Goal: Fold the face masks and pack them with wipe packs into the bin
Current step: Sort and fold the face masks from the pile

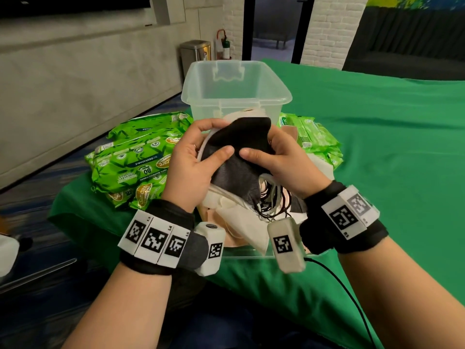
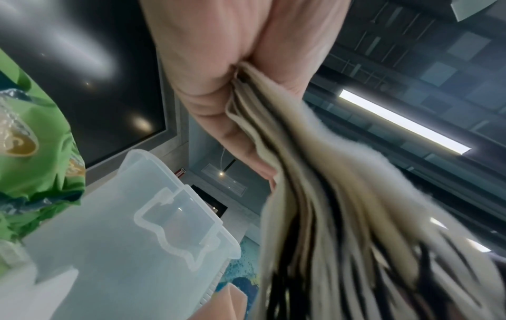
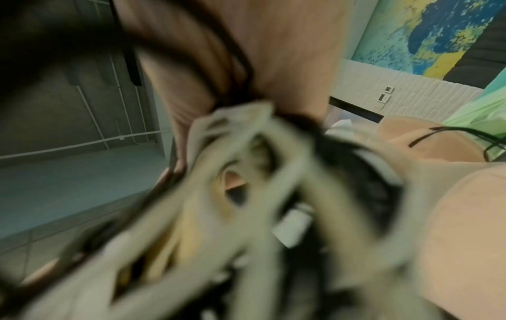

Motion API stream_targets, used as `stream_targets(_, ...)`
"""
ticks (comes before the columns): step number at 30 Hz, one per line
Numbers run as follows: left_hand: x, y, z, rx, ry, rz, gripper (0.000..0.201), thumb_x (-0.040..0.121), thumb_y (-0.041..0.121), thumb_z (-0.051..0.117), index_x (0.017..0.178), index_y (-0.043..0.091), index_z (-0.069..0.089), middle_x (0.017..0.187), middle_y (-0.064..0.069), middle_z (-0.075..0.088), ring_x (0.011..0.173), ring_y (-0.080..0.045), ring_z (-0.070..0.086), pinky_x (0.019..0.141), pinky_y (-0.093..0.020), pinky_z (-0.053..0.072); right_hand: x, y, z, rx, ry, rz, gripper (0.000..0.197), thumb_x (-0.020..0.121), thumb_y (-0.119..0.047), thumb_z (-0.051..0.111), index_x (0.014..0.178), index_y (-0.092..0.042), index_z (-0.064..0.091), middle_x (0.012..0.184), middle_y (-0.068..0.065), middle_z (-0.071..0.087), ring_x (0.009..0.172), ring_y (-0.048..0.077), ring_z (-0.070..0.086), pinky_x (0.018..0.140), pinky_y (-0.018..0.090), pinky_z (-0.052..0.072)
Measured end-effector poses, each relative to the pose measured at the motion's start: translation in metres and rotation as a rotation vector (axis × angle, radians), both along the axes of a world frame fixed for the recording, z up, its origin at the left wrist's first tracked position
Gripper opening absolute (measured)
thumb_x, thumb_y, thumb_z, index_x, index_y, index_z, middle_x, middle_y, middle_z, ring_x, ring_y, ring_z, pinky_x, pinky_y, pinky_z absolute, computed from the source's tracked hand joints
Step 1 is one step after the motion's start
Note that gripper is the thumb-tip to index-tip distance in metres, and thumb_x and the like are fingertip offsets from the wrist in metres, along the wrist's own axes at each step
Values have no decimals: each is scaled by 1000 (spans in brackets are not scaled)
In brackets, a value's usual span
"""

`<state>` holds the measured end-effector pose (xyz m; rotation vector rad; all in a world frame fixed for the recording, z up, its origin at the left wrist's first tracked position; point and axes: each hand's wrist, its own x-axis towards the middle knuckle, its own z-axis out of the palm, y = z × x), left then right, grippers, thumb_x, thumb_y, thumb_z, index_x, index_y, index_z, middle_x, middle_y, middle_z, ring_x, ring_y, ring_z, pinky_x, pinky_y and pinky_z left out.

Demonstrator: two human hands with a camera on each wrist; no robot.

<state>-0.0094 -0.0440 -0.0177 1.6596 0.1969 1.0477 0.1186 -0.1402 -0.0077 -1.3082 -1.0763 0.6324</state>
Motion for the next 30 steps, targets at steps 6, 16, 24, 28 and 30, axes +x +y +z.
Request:
stream_targets(6,-1,26,3,-3,-81,93,43,78,-2,64,104,31,58,109,-2,66,106,-18,62,96,-38,47,21,-13,-12,-139,-39,76,33,65,4,74,93,-7,61,79,-2,68,72,10,64,67,22,54)
stream_targets(16,15,37,2,-47,-68,96,55,79,-9,62,121,22,44,98,17,70,97,-5,64,84,-22,50,35,-10,-8,-119,3,-30,58,55,-6,81,108,-16,58,86,37,60,69,31,55,74,47,49)
stream_targets(24,46,39,20,-39,150,-69,61,76,5,65,123,36,42,92,4,70,90,-9,66,79,-23,51,41,9,23,12,88,14,69,64,-28,60,129,-35,43,109,-5,64,112,12,56,104,33,38)
stream_targets(28,55,51,41,-81,196,-97,60,74,8,65,122,37,43,88,6,73,89,-11,67,81,-28,52,46,10,45,166,0,81,86,79,9,46,139,-45,18,118,16,54,101,17,58,96,32,45)
stream_targets(30,61,55,56,-117,207,-119,61,74,7,65,123,35,43,90,4,73,90,-13,68,82,-30,52,48,12,52,151,-164,64,91,78,15,47,139,-49,24,146,8,37,130,23,41,110,44,32)
